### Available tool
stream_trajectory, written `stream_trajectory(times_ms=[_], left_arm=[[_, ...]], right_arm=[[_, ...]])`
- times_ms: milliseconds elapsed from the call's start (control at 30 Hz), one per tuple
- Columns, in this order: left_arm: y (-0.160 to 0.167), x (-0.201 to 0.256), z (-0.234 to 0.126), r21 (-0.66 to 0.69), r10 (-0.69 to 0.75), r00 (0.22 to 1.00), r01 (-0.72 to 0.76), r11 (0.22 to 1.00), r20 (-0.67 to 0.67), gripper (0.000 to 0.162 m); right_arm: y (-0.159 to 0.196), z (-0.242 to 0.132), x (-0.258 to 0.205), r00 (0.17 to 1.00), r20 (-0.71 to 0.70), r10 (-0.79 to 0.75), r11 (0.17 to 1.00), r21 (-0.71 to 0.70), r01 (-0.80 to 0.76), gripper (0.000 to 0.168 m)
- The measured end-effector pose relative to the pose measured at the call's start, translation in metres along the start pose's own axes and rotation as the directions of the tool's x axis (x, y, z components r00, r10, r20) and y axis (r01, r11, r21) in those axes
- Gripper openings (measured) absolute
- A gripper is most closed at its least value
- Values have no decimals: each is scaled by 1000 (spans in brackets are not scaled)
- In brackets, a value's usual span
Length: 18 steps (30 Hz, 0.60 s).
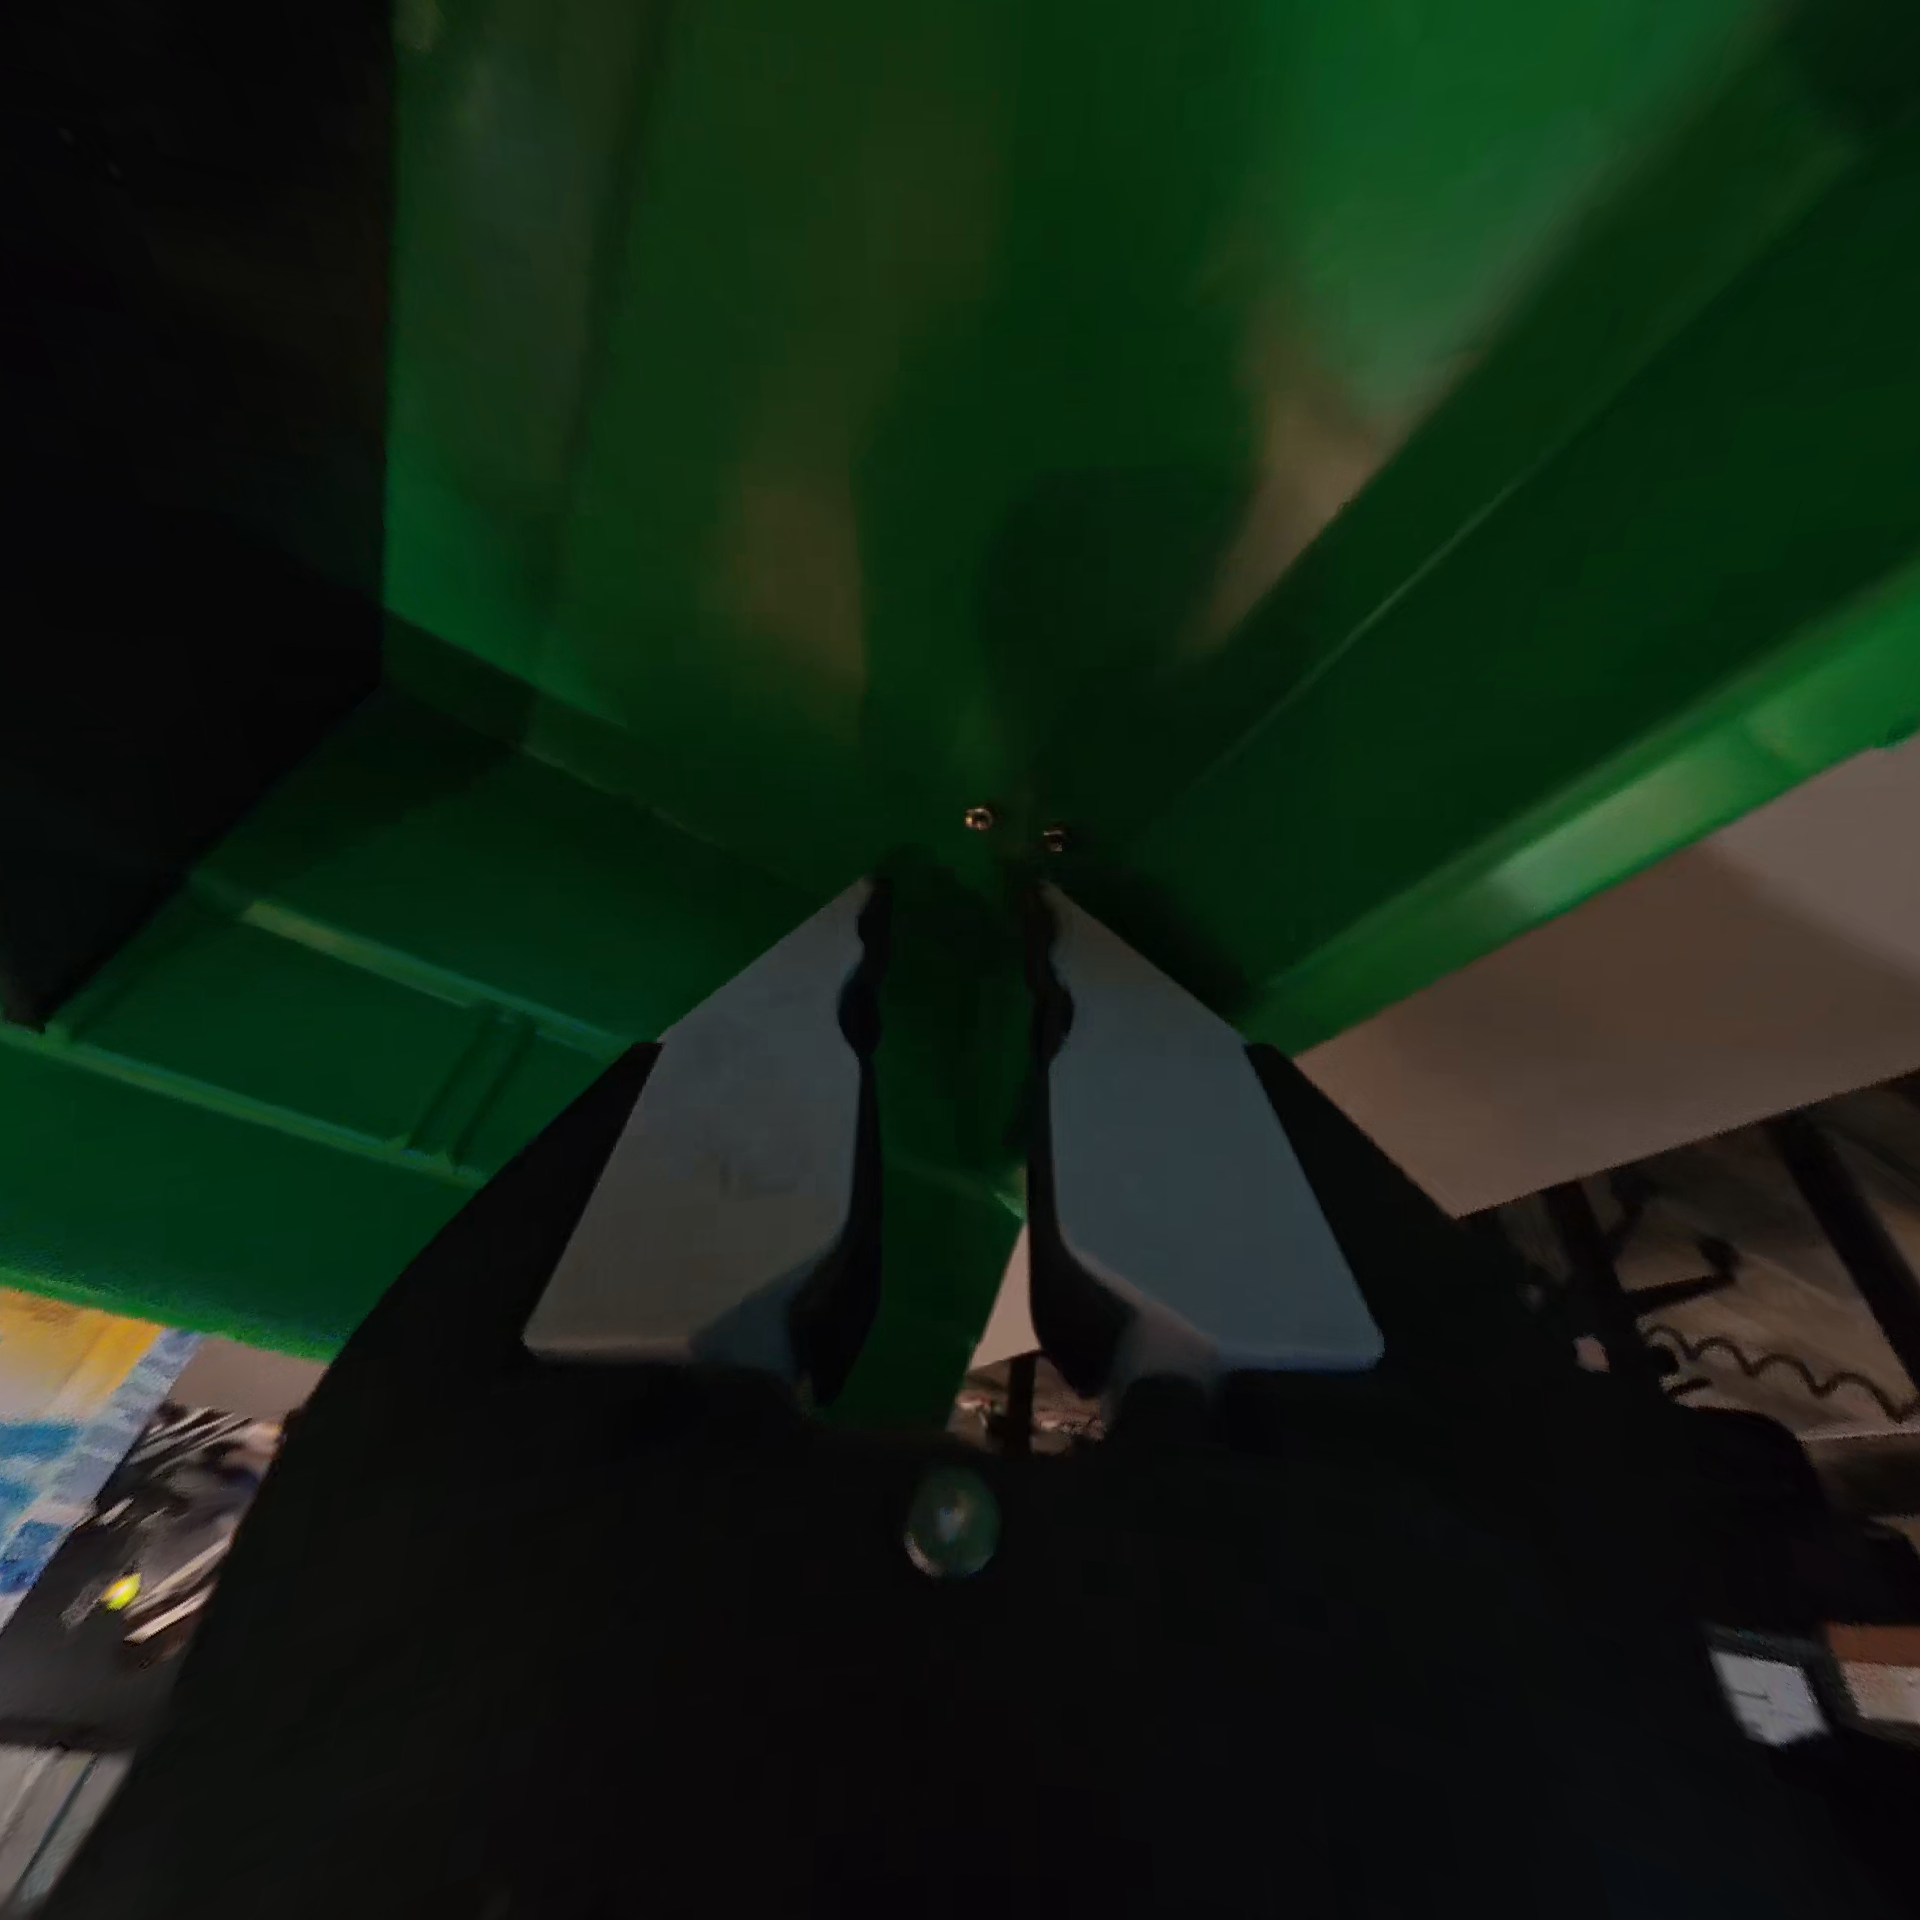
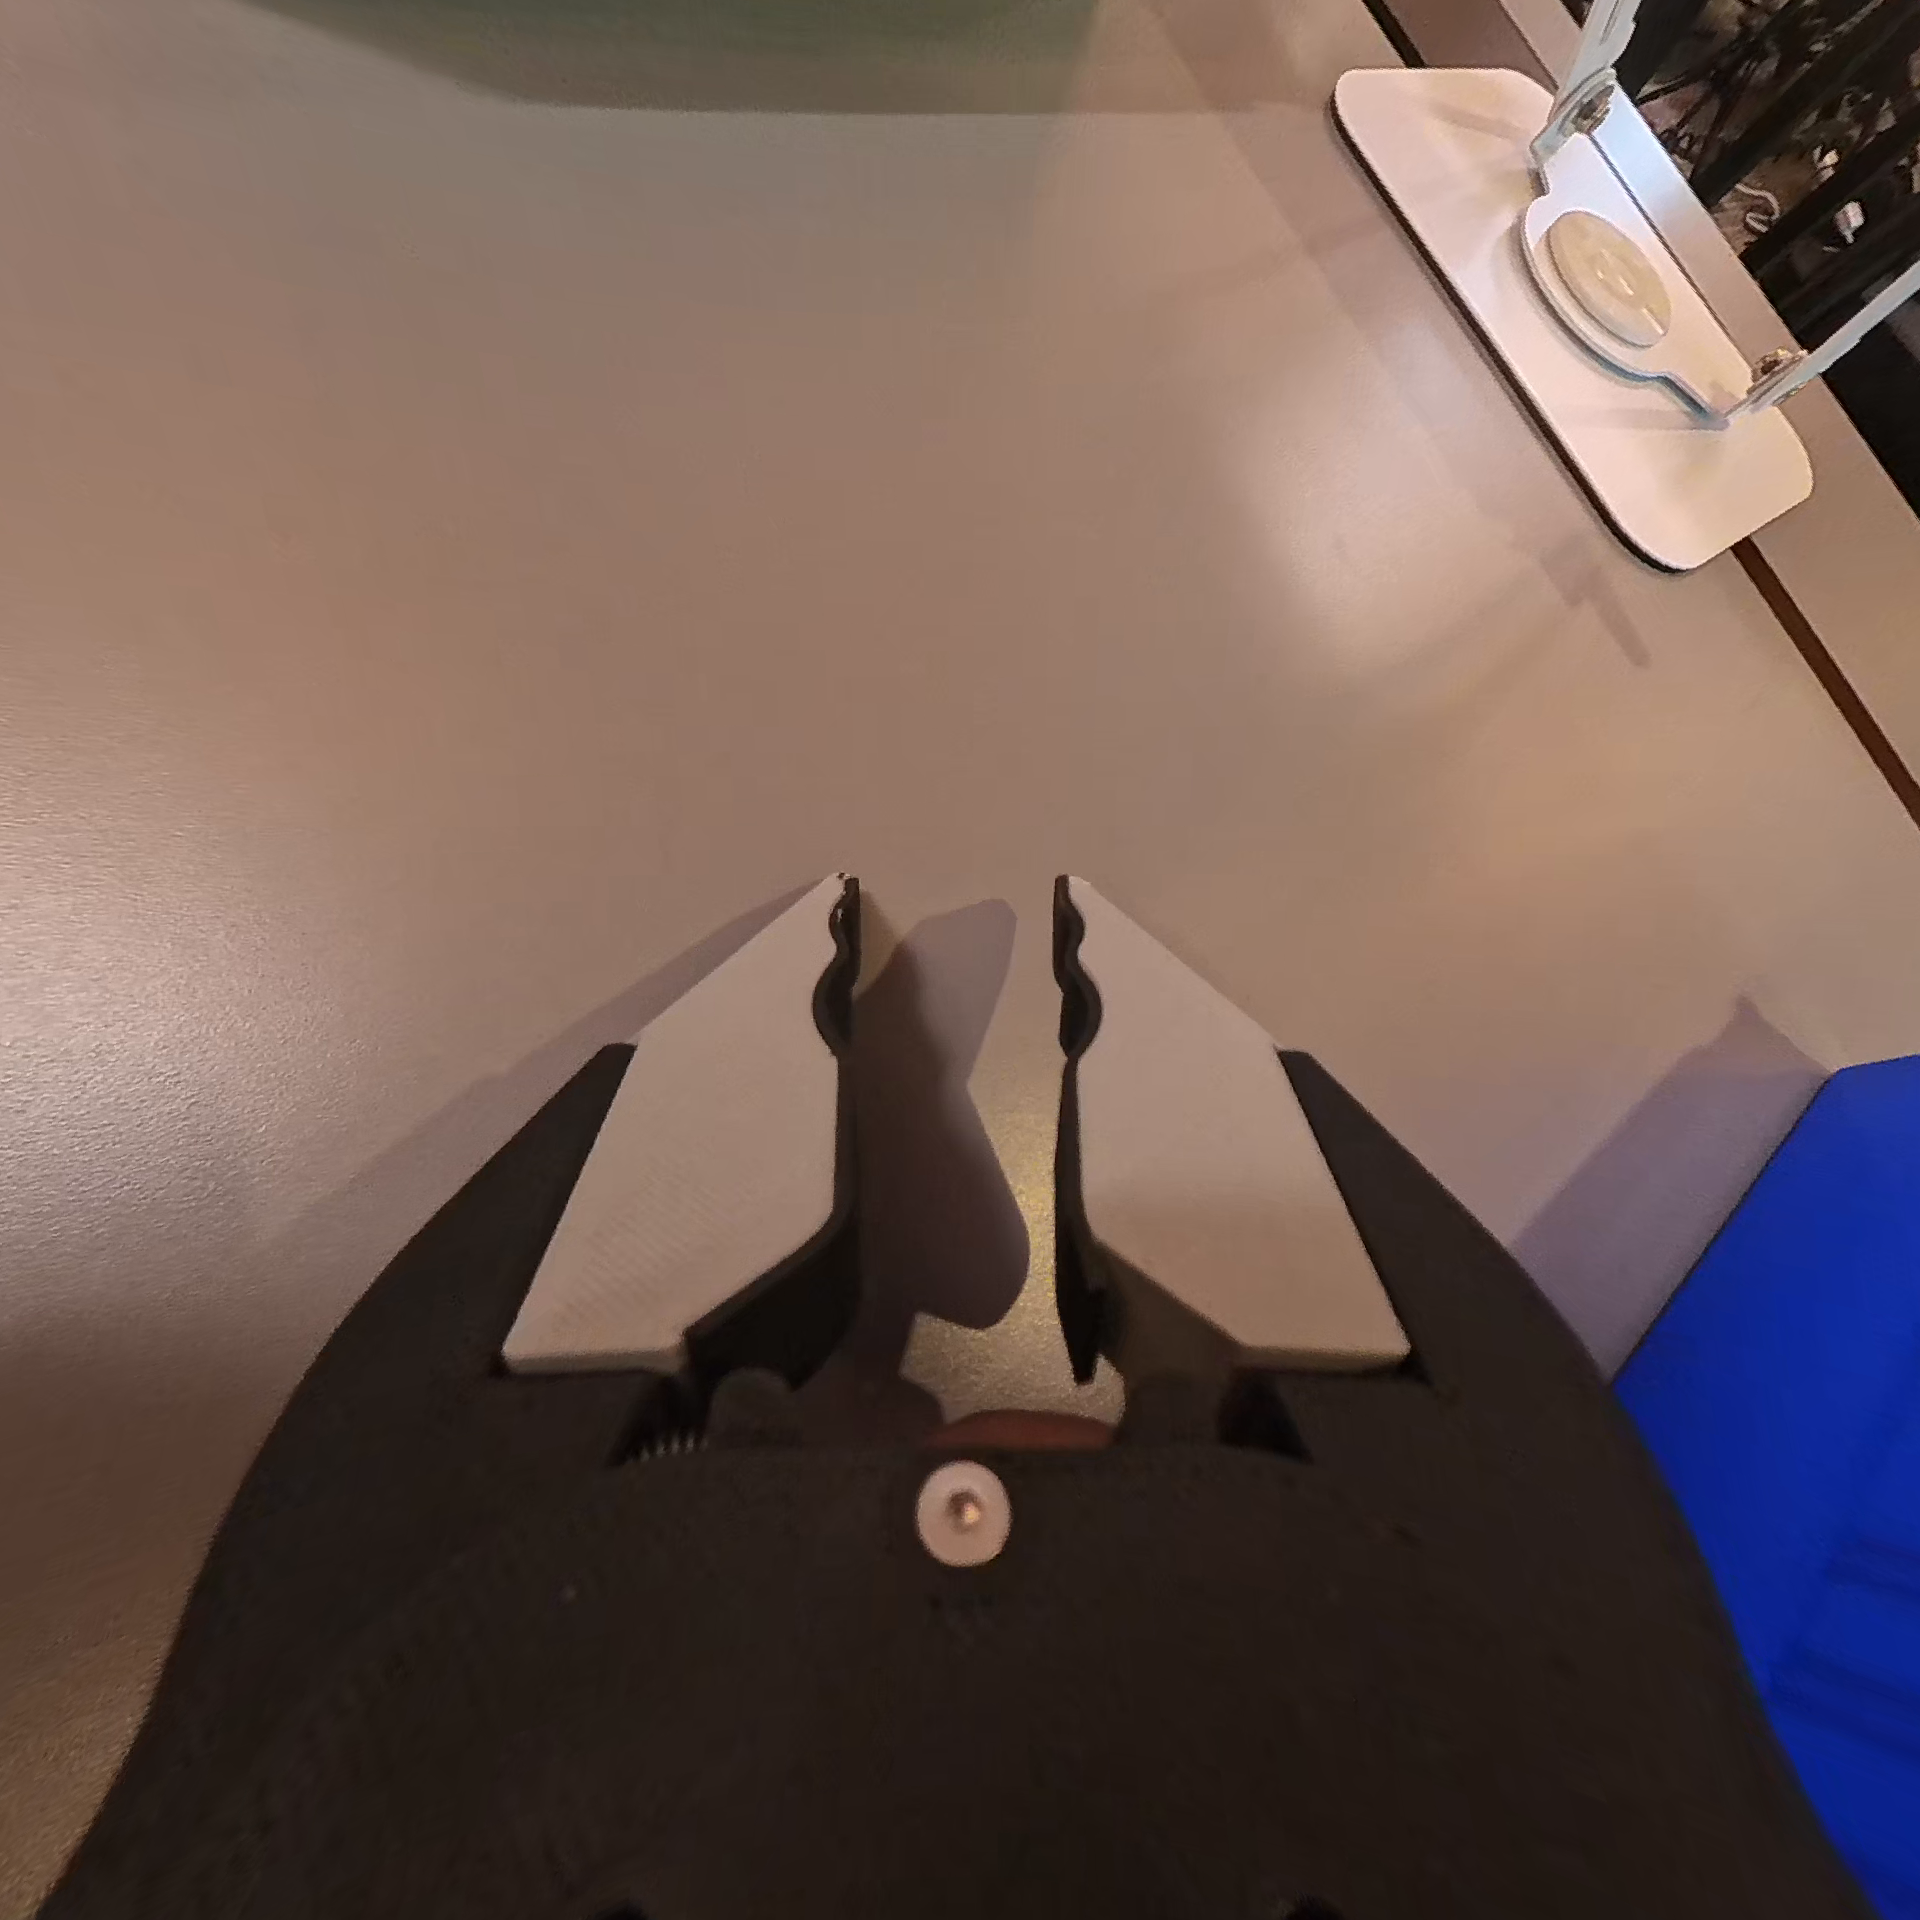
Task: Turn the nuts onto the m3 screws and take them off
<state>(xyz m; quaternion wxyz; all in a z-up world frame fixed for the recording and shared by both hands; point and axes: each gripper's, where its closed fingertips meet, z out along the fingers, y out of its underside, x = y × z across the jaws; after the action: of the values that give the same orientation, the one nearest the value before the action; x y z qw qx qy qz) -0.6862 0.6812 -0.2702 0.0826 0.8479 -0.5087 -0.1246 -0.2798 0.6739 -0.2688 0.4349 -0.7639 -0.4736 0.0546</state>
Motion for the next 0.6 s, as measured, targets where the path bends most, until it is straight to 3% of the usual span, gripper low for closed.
stream_trajectory(times_ms=[200, 300, 600], left_arm=[[-4, -1, 5, -60, 42, 999, -40, 997, 27, 19], [-15, 4, 3, -3, 39, 999, -39, 999, -6, 4], [-23, 1, 1, 38, 2, 1000, -1, 999, -19, 3]], right_arm=[[0, 0, 0, 1000, 2, 3, 1000, 0, -3, 35], [0, 0, 0, 1000, 1, 2, 1000, -2, -2, 35], [0, 0, 0, 1000, 1, -2, 1000, -2, 2, 35]])
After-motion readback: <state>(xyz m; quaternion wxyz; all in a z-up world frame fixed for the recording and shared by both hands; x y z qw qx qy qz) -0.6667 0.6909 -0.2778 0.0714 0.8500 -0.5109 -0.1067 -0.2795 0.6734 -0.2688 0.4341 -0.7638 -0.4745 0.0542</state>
